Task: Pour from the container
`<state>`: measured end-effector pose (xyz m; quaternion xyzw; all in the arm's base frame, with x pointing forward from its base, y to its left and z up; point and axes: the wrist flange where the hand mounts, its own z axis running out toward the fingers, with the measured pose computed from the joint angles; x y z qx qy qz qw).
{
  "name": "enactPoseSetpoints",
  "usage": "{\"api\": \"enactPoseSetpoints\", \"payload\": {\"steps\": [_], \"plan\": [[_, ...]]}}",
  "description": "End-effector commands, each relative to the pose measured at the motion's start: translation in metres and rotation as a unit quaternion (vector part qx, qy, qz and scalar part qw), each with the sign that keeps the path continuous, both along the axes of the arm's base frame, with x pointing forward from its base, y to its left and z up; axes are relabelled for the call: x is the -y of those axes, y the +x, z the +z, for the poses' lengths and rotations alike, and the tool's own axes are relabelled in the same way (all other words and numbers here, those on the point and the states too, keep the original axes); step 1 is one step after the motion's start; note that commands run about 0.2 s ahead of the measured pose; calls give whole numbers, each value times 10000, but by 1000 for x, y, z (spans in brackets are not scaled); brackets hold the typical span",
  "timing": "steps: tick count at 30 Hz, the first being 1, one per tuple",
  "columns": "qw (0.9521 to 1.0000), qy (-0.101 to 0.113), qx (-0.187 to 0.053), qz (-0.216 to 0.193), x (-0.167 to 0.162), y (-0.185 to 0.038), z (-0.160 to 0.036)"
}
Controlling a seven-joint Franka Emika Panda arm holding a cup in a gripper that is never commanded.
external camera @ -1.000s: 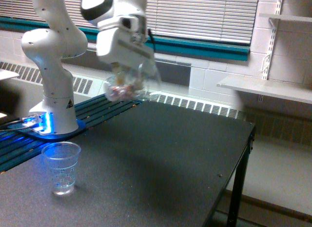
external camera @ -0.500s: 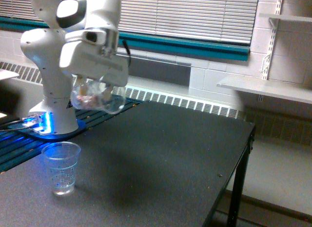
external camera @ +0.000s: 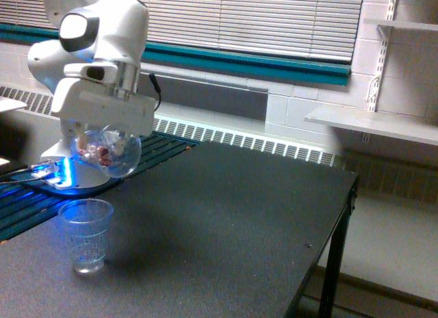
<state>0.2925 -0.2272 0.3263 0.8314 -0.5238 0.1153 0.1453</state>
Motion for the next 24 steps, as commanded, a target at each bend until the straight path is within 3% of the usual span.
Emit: {"api": "enactPoseSetpoints", "payload": {"steps": [1,24], "plan": [[9995,26,-72,-313,3,-17,-7],[9941,99,-782,-751,0,-41,-24]]}}
